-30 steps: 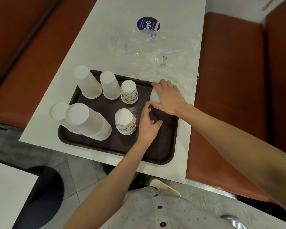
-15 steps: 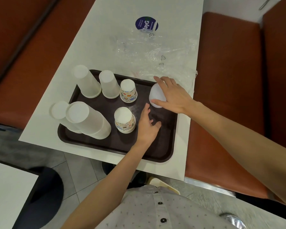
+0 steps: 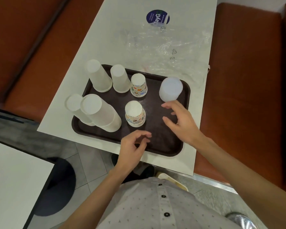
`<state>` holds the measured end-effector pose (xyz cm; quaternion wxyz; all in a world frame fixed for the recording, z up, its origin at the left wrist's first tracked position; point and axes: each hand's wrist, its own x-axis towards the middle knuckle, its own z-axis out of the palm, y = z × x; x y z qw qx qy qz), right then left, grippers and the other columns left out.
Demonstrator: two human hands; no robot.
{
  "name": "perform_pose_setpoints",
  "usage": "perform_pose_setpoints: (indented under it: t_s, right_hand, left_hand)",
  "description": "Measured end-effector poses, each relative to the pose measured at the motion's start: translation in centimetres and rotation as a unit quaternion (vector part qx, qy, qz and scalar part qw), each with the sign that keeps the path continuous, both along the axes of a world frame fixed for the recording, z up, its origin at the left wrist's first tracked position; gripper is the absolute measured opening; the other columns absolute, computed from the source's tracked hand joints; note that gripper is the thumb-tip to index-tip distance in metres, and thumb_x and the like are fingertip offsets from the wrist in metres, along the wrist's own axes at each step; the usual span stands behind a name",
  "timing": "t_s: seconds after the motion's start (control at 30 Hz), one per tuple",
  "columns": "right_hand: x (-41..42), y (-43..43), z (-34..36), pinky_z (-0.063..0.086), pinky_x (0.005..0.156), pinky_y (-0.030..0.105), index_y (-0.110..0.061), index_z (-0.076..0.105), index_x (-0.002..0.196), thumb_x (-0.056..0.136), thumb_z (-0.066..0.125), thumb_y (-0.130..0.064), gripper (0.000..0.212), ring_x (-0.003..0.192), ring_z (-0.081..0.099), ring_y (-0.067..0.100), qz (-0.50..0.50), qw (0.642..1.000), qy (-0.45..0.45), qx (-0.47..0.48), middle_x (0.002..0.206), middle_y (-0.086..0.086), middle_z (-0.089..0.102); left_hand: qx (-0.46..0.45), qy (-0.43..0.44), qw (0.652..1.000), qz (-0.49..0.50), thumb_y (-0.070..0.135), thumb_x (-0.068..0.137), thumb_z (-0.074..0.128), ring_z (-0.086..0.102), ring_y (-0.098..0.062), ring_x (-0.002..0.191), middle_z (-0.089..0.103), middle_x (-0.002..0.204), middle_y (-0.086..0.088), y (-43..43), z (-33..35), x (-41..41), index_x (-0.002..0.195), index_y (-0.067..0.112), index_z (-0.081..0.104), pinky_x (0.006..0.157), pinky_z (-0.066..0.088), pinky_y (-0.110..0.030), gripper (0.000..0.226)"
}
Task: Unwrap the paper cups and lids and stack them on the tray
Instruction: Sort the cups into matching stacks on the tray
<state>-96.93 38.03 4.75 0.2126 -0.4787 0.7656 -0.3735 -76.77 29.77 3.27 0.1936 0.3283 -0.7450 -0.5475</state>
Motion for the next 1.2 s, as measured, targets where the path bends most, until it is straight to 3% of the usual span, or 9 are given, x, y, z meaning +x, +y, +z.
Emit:
perform_pose_setpoints:
  t_s: [0.07, 0.23, 0.37, 0.57, 0.63, 0.73, 0.9, 1.03, 1.2]
  right_hand:
    - [1.8, -0.6, -1.2, 0.049, 0.095, 0.026, -0.019, 0.053, 0.131, 0.087, 0.071, -0.017, 0.048, 0.116, 0.051, 0.003, 0.003, 0.999, -0.047, 0.013, 0.126, -0.005, 0.055]
    - [5.0, -3.9, -3.0, 0.035, 0.1, 0.012, -0.024, 0.036, 0.147, 0.073, 0.086, -0.026, 0.089, 0.128, 0.044, 0.002, -0.03, 0.986, -0.159, 0.032, 0.14, -0.006, 0.048]
    - [6.3, -6.2, -4.1, 0.033, 0.11, 0.022, -0.024, 0.032, 0.149, 0.064, 0.09, -0.021, 0.103, 0.135, 0.04, 0.006, -0.04, 0.983, -0.18, 0.022, 0.147, -0.005, 0.044]
    - [6.6, -6.7, -4.9, 0.04, 0.107, 0.027, -0.024, 0.045, 0.14, 0.066, 0.089, -0.018, 0.086, 0.126, 0.046, 0.003, -0.042, 0.991, -0.131, 0.01, 0.137, -0.006, 0.055]
    - [6.4, -6.3, -4.8, 0.041, 0.105, 0.023, -0.024, 0.046, 0.139, 0.066, 0.089, -0.018, 0.084, 0.124, 0.048, 0.001, -0.034, 0.99, -0.137, 0.012, 0.135, -0.008, 0.056]
    - [6.0, -5.0, -4.6, 0.04, 0.096, 0.007, -0.025, 0.05, 0.135, 0.066, 0.089, -0.019, 0.079, 0.117, 0.05, -0.013, -0.053, 0.983, -0.173, 0.009, 0.128, -0.015, 0.058]
    - [5.2, -2.7, -3.4, 0.041, 0.09, 0.002, -0.03, 0.049, 0.131, 0.068, 0.089, -0.019, 0.075, 0.113, 0.051, -0.017, -0.103, 0.971, -0.214, -0.002, 0.122, -0.021, 0.059]
    - [5.6, -1.2, -1.3, 0.041, 0.084, -0.001, -0.051, 0.048, 0.119, 0.064, 0.09, -0.032, 0.072, 0.111, 0.053, -0.018, -0.114, 0.966, -0.233, 0.0, 0.111, -0.041, 0.06]
    - [6.9, -0.1, 0.9, 0.04, 0.08, -0.003, -0.072, 0.045, 0.108, 0.058, 0.086, -0.043, 0.071, 0.109, 0.053, -0.02, -0.1, 0.962, -0.253, 0.0, 0.11, -0.045, 0.058]
  left_hand:
    - [0.004, -0.022, 0.999, 0.026, -0.01, 0.089, 0.058, 0.071, -0.011, 0.082, 0.074, 0.094, 0.003, -0.6, -0.3, 1.4, 0.099, 0.011, 0.074, 0.073, 0.054, -0.017, 0.027]
    - [0.005, -0.055, 0.995, 0.078, -0.009, 0.089, 0.059, 0.07, -0.008, 0.084, 0.074, 0.093, 0.007, -1.9, -0.8, 3.9, 0.097, 0.013, 0.073, 0.077, 0.051, -0.013, 0.027]
    - [-0.008, -0.094, 0.993, 0.075, -0.004, 0.09, 0.061, 0.068, -0.006, 0.088, 0.073, 0.095, 0.01, -2.1, -1.0, 4.5, 0.097, 0.017, 0.074, 0.077, 0.05, -0.011, 0.026]
    - [0.038, -0.099, 0.991, 0.085, -0.002, 0.09, 0.062, 0.067, -0.007, 0.091, 0.073, 0.094, 0.015, -1.9, -1.1, 4.6, 0.095, 0.022, 0.073, 0.07, 0.053, -0.016, 0.027]
    - [0.108, -0.086, 0.985, 0.106, -0.004, 0.09, 0.059, 0.07, -0.011, 0.091, 0.074, 0.095, 0.009, -2.0, -1.1, 4.3, 0.098, 0.021, 0.072, 0.07, 0.057, -0.024, 0.029]
    - [0.279, -0.047, 0.948, 0.145, 0.0, 0.095, 0.057, 0.073, -0.017, 0.09, 0.075, 0.102, -0.005, -2.3, -0.6, 3.2, 0.107, 0.016, 0.069, 0.063, 0.059, -0.027, 0.023]
    - [0.379, -0.053, 0.912, 0.146, 0.016, 0.1, 0.055, 0.074, -0.018, 0.093, 0.072, 0.113, -0.01, -2.6, 0.4, 0.9, 0.121, 0.011, 0.059, 0.061, 0.06, -0.031, 0.022]
    - [0.441, -0.036, 0.888, 0.123, 0.034, 0.104, 0.045, 0.067, -0.023, 0.111, 0.068, 0.124, -0.009, -2.7, 1.3, -0.7, 0.131, 0.013, 0.054, 0.072, 0.062, -0.04, 0.036]
    - [0.549, 0.044, 0.832, 0.064, 0.053, 0.096, 0.041, 0.06, -0.026, 0.125, 0.065, 0.133, -0.007, -2.4, 2.5, -2.0, 0.135, 0.024, 0.057, 0.086, 0.057, -0.05, 0.052]
